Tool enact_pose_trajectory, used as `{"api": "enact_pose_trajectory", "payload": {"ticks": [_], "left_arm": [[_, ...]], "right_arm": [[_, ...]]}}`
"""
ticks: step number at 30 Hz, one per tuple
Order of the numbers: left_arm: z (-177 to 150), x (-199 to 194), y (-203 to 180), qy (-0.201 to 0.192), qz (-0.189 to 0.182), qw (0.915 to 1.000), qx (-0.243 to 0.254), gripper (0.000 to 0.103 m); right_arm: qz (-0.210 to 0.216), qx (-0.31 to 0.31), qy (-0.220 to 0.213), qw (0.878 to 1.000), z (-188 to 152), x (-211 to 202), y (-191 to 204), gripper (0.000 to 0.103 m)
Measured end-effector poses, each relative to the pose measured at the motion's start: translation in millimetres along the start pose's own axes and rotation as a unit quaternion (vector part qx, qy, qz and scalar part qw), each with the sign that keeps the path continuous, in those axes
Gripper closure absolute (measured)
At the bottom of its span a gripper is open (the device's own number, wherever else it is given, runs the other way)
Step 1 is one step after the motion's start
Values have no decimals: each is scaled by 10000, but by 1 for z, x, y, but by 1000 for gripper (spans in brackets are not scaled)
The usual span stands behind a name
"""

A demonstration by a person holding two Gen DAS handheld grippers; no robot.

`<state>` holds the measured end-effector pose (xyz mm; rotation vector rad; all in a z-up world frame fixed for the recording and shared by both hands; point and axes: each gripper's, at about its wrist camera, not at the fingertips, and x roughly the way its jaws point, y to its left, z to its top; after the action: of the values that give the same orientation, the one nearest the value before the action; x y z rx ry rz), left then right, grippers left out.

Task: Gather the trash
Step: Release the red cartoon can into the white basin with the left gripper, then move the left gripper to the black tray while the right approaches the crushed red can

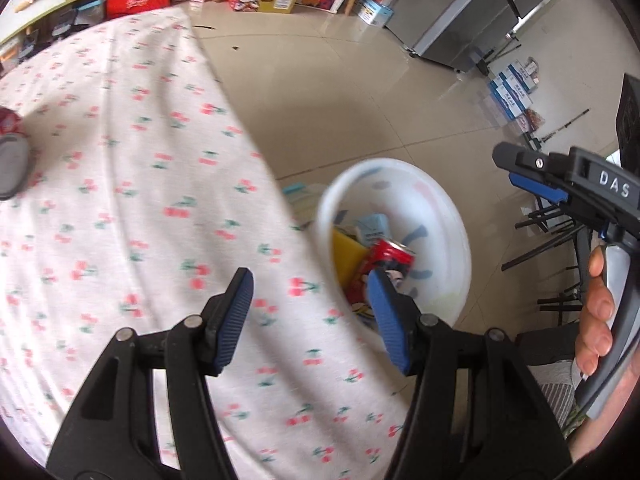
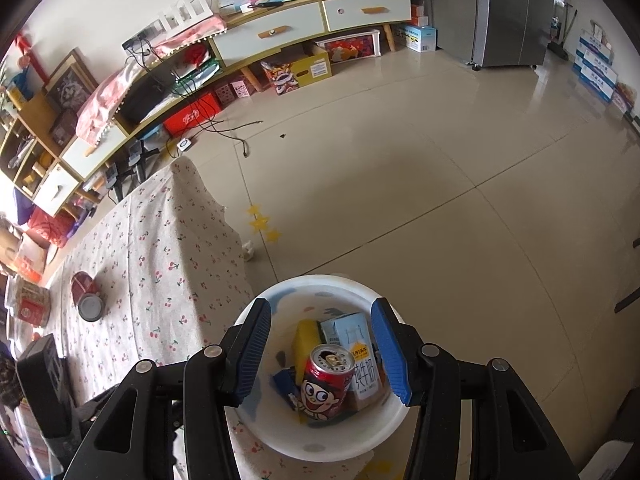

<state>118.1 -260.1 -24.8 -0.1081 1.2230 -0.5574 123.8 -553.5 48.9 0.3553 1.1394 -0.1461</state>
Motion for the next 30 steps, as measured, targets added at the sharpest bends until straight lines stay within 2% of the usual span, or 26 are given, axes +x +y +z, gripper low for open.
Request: {"api": "enact_pose_trajectory", "payload": {"ticks": [6, 10, 15, 18, 22, 27, 30], "left_arm": [[2, -43, 54, -184, 553, 9978, -313, 42], [-2, -80, 101, -286, 1024, 9922, -654, 42], [-16, -125, 157, -275, 1751, 9790, -1010, 42], [-26, -155, 198, -321, 1820, 9716, -1478, 42], [-46, -180, 248, -316, 2216, 9574, -1823, 42], [-75, -202, 309, -379, 2049, 9404, -2686, 42], [-83, -201, 317, -305, 1799, 9423, -2807, 42]], "right_arm": [[29, -246, 45, 9997, 1, 7, 28, 50], [84, -583, 64, 9982, 0, 13, 58, 50], [29, -1180, 186, 9928, -6, 28, 104, 50], [68, -1479, 245, 9887, -10, 35, 130, 50], [197, -1886, 324, 9813, -18, 46, 164, 50], [355, -2242, 537, 9724, -24, 68, 203, 49], [459, -2322, 562, 9700, -27, 74, 223, 49]]}}
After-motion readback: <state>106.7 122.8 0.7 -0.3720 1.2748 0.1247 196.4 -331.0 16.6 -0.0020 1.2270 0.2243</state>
